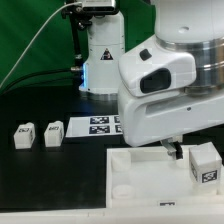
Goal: Assemble one leg
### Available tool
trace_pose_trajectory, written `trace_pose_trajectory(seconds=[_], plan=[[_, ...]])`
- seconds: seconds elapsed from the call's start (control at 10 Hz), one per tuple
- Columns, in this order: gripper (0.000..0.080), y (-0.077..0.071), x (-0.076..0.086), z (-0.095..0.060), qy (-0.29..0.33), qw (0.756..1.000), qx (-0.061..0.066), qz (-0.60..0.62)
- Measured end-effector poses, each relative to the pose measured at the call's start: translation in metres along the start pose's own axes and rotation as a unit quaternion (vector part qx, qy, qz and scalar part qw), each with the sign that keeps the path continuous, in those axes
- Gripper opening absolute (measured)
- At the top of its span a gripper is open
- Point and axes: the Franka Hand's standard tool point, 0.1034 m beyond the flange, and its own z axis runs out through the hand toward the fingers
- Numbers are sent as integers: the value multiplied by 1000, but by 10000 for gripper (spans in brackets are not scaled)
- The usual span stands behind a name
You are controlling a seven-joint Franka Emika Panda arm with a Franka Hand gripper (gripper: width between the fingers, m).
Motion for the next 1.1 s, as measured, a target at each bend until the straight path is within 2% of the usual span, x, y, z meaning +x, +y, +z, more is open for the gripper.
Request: trace_pose_trajectory(seconds=[0.2, 0.3, 0.4, 0.5, 0.6, 1.0, 1.1], plan=[[649, 0, 0, 1, -3, 1000, 1, 5], [526, 0, 0, 1, -3, 1000, 1, 5], [526, 0, 0, 1, -3, 1000, 1, 5], [391, 0, 0, 1, -3, 1000, 1, 5], [294, 2, 0, 1, -3, 1000, 0, 6], [294, 3, 0, 1, -3, 1000, 0, 27], [294, 2, 2, 2, 13, 997, -1, 72]])
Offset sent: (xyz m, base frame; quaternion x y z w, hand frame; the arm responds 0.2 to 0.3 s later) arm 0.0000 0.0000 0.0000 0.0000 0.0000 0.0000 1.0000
